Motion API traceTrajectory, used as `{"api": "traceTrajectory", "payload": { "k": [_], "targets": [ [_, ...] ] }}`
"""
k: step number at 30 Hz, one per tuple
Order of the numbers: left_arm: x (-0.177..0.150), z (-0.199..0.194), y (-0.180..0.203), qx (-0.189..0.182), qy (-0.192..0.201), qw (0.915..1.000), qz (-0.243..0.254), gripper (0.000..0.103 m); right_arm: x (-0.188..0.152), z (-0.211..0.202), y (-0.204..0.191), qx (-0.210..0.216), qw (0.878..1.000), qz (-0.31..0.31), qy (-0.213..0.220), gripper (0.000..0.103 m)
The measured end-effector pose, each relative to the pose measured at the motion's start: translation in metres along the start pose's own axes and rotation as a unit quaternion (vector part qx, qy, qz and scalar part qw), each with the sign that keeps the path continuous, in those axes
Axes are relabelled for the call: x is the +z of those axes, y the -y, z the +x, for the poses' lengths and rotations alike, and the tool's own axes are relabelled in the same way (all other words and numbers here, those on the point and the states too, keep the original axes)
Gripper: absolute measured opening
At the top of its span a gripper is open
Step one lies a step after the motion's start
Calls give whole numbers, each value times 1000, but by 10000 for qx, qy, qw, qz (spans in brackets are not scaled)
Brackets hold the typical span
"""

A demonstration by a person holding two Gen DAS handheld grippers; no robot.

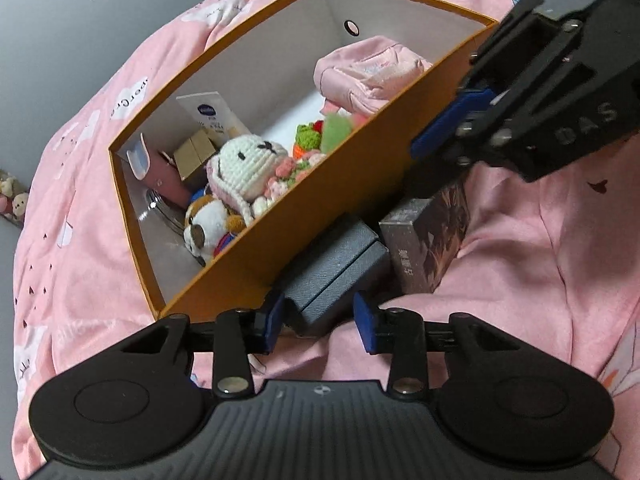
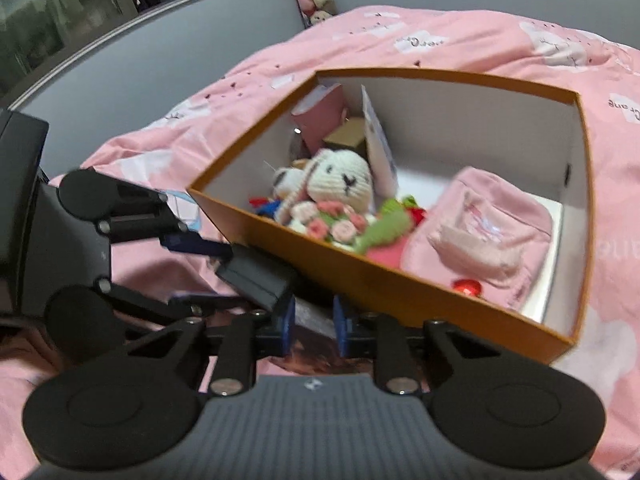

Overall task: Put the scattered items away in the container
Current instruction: 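Grasp the black box with the left tool while the right reaches the photo card box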

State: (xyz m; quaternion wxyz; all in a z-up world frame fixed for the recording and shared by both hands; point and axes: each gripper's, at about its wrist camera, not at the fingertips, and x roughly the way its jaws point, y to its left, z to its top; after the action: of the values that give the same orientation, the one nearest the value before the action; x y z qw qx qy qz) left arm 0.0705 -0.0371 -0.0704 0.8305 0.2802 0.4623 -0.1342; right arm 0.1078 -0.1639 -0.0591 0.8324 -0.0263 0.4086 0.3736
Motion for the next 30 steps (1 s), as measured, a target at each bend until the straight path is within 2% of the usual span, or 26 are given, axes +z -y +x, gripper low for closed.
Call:
{"api": "traceTrajectory", "payload": {
  "k": [5, 11, 15, 19, 22, 24, 27, 30],
  "targets": [
    [-7, -2, 3, -7, -52, 10000, -34, 43, 7, 23, -10, 81, 9999, -16, -91, 17],
    [-8, -6, 6, 45, 131, 9998, 107, 40, 6, 40, -21, 190, 9994, -181, -239, 14],
    [-5, -7, 12, 332, 200, 9974, 611, 41, 5, 43, -25, 186, 9990, -279, -282, 14],
    [-5, -2, 21, 370, 166, 9922, 1182, 44, 5, 44, -25, 204, 9990, -270, -304, 14],
    [-8, 1, 30, 547, 183, 9826, 1768, 55, 3, 45, -26, 230, 9988, -283, -332, 14],
    [-10, 4, 36, 589, 175, 9745, 2159, 56, 2, 45, -28, 245, 9986, -311, -353, 14],
    [-10, 8, 40, 529, 130, 9684, 2432, 56, 1, 45, -30, 276, 9984, -334, -374, 14],
    [-7, 14, 41, 440, 76, 9682, 2462, 55, 0, 44, -30, 282, 9983, -342, -374, 14]
  ]
}}
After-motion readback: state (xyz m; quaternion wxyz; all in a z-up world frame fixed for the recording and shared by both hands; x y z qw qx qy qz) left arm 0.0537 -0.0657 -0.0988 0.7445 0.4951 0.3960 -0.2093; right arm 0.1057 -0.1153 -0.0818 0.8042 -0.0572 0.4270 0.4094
